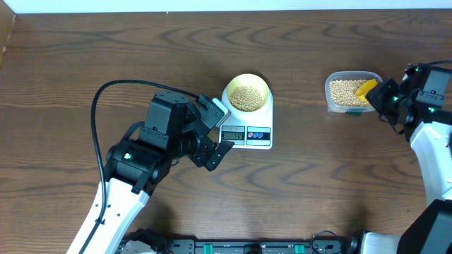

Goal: Scoop item into bowl and weigh 50g on scale
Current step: 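Lower the scoop into the tub and lay it on the beans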

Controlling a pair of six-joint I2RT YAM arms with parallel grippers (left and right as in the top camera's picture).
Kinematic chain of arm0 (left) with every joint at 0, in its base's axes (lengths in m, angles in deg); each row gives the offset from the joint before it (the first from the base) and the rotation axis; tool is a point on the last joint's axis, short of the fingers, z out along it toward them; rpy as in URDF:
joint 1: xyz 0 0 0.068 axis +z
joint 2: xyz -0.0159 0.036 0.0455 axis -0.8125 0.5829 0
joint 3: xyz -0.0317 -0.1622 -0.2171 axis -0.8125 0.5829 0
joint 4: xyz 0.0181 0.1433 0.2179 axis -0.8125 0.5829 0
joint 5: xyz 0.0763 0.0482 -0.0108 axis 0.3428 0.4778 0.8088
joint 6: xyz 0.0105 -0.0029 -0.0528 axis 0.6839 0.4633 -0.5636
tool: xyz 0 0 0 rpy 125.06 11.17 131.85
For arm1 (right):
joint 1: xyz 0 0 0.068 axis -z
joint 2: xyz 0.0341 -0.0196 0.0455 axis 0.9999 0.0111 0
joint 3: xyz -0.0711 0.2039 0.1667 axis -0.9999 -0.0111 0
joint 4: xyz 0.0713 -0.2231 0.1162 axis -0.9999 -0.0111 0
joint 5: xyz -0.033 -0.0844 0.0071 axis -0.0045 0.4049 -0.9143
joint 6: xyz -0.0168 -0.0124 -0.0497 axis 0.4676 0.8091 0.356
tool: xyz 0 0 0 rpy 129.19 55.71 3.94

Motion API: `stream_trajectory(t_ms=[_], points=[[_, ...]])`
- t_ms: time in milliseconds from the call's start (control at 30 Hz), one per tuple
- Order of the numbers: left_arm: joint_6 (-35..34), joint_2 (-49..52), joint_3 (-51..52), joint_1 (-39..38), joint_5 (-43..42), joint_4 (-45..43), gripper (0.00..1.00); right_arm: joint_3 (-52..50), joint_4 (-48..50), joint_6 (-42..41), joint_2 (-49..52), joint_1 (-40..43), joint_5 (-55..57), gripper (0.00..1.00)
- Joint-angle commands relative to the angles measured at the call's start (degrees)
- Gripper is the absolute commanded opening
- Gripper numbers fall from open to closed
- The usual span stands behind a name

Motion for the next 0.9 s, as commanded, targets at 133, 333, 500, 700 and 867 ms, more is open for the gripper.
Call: stream_trajectory(t_ms=[133, 333, 500, 700, 867], points=[[0.98, 0.28, -0.04, 0.35, -0.72, -0.02, 0.94, 0.28, 1.29, -3.23, 2.25, -3.23, 2.51, 0.01], [0.98, 0.26, -0.04, 0.35, -0.74, -0.02, 0.94, 0.28, 2.45, -3.23, 2.75, -4.39, 3.65, 0.01], [0.98, 0.28, -0.04, 0.35, -0.72, -0.02, 0.94, 0.28, 1.73, -1.84, 2.75, -4.39, 5.9, 0.02], [0.98, 0.28, -0.04, 0.35, -0.72, -0.02, 0.94, 0.28, -0.04, 0.04, 2.75, -4.39, 6.73, 0.32], [0.98, 0.28, -0.04, 0.35, -0.72, -0.02, 0.94, 0.28, -1.29, 0.04, 2.75, -4.39, 7.85, 0.5]])
